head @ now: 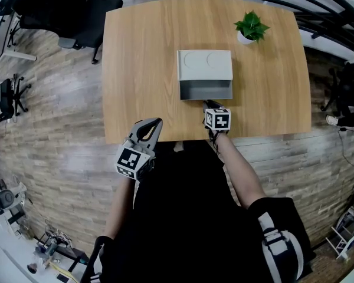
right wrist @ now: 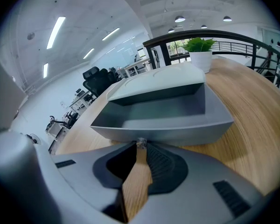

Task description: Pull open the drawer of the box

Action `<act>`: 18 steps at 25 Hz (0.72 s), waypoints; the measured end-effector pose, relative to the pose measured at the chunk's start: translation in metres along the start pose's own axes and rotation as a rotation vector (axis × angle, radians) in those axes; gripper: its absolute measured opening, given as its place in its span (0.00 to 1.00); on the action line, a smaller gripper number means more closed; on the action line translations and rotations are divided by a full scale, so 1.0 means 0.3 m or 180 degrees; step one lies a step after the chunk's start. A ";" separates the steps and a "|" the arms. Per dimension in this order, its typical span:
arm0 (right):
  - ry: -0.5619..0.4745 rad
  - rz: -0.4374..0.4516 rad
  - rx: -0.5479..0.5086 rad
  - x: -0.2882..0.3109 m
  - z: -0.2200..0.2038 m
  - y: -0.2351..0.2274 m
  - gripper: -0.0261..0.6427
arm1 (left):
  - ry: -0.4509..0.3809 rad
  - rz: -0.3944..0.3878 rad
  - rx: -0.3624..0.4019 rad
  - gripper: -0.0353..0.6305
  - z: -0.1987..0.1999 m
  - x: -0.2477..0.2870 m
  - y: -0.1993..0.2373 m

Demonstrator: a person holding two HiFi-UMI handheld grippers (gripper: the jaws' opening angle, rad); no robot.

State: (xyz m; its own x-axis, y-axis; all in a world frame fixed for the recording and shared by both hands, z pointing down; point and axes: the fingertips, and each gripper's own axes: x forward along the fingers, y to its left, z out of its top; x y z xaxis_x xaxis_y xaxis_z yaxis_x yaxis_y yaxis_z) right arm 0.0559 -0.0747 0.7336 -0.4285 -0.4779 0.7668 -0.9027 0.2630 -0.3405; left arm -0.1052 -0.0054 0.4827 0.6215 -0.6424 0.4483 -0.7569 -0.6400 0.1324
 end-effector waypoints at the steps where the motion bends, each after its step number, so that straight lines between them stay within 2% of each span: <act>1: 0.0005 0.0001 -0.0006 -0.003 -0.006 0.001 0.16 | -0.0002 -0.0003 0.0001 0.09 -0.001 0.000 -0.003; 18: 0.0085 0.0043 -0.0037 -0.033 -0.085 0.017 0.16 | -0.0003 -0.0076 0.0017 0.09 -0.010 0.007 -0.048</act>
State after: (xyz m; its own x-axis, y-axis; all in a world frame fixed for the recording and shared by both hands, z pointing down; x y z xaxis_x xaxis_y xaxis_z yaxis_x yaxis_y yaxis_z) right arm 0.0565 -0.0473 0.7381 -0.4394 -0.4516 0.7765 -0.8962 0.2792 -0.3447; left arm -0.0937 0.0037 0.4844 0.6395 -0.6274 0.4442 -0.7409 -0.6573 0.1383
